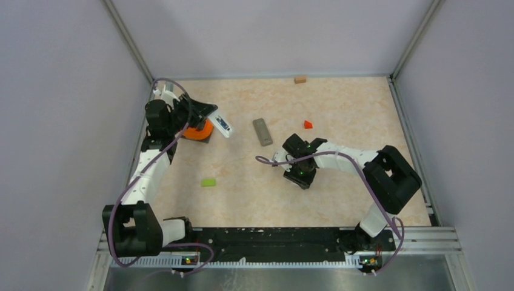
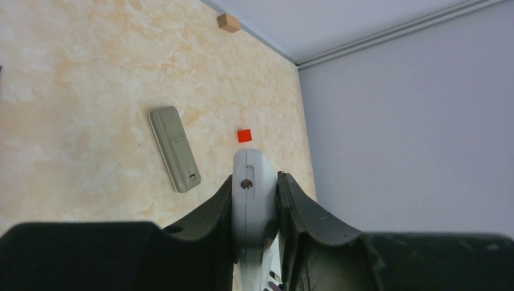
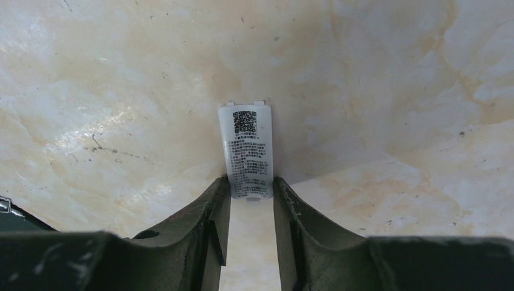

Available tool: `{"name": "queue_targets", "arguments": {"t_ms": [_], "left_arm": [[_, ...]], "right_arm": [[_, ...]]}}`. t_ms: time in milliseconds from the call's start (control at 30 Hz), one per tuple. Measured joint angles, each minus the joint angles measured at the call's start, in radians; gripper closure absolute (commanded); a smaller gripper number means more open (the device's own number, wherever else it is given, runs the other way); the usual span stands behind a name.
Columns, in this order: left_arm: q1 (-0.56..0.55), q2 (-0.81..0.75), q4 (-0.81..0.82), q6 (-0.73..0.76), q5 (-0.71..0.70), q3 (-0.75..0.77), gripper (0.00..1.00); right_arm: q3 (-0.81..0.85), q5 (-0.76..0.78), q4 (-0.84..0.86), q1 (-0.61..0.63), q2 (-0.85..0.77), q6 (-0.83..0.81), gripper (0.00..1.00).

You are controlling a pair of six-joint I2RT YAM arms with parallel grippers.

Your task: Load the batteries into the remote control

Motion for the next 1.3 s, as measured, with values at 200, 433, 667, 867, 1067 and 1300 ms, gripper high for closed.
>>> {"name": "queue_targets", "arguments": {"t_ms": [200, 433, 667, 867, 1067, 1300], "left_arm": [[0.000, 0.001, 0.014, -0.002, 0.013, 0.000, 1.00], [-0.013, 0.021, 0.077, -0.034, 0.066, -0.018, 1.00], [-0.140, 0.064, 0.186, -0.056, 0.077, -0.040, 1.00], [-0.285, 0.117, 0.267, -0.045, 0.053, -0.039, 1.00], [-0.385, 0.156, 0.279, 0.001, 0.020, -0.008, 1.00], [-0.437, 0.185, 0.320, 0.024, -0.021, 0.003, 1.00]], "right_arm": [[-0.020, 0.013, 0.027, 0.000, -0.020, 0.001, 0.77], [-0.036, 0.020, 0.067, 0.000, -0.139, 0.023, 0.78], [-0.038, -0.037, 0.153, 0.000, -0.370, 0.146, 0.77], [0.058, -0.064, 0.178, 0.012, -0.408, 0.340, 0.78], [0.190, -0.034, 0.179, 0.027, -0.408, 0.511, 0.77], [0.300, 0.012, 0.147, 0.052, -0.365, 0.631, 0.77]]}}
